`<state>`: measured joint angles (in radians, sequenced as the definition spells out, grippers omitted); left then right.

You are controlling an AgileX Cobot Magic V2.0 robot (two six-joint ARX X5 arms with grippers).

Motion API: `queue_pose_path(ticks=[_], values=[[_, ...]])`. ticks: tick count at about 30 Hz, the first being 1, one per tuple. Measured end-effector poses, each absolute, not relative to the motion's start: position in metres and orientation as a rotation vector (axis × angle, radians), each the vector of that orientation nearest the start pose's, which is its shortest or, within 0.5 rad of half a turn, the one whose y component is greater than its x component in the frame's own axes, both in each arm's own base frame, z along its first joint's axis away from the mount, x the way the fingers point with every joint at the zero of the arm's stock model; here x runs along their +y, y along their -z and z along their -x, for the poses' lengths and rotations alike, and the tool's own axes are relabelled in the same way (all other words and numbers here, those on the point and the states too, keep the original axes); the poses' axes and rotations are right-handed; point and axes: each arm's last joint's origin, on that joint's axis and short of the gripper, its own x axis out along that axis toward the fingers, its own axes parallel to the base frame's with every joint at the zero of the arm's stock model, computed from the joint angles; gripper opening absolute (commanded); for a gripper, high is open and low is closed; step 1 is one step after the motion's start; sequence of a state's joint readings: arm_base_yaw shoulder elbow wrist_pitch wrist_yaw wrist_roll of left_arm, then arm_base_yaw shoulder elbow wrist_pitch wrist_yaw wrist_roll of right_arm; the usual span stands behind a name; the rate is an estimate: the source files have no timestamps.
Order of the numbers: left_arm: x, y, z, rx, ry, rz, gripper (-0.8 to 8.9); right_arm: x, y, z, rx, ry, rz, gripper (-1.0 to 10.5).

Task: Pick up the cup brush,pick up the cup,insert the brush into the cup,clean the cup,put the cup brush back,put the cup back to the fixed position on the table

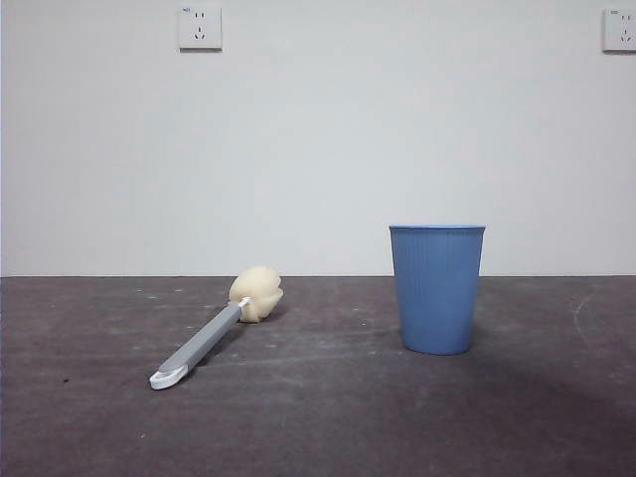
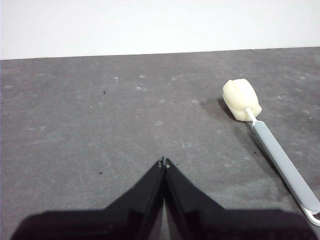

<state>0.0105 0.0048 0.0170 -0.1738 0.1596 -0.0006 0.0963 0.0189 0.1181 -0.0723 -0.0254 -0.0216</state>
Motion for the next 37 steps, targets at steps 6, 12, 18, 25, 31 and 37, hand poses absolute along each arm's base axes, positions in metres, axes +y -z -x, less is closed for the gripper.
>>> queue_pose_path(ticks=[6, 12, 18, 25, 31, 37], values=[[-0.004, -0.152, -0.095, 0.160, 0.148, 0.015, -0.04, 0.006, -0.159, -0.096, 0.091, -0.077, -0.038, 0.0], [-0.004, -0.152, -0.095, 0.159, 0.148, 0.014, -0.03, 0.004, -0.152, -0.096, 0.159, -0.075, -0.045, 0.0], [-0.004, -0.152, -0.095, 0.159, 0.148, 0.014, -0.03, 0.004, -0.151, -0.096, 0.160, -0.077, -0.043, 0.0], [-0.004, -0.152, -0.095, 0.159, 0.148, 0.014, -0.03, 0.004, -0.151, -0.096, 0.160, -0.076, -0.043, 0.0], [-0.004, -0.152, -0.095, 0.159, 0.148, 0.014, -0.03, 0.004, -0.152, -0.096, 0.159, -0.076, -0.043, 0.0], [-0.004, -0.152, -0.095, 0.159, 0.148, 0.014, -0.03, 0.004, -0.151, -0.096, 0.160, -0.076, -0.043, 0.0]])
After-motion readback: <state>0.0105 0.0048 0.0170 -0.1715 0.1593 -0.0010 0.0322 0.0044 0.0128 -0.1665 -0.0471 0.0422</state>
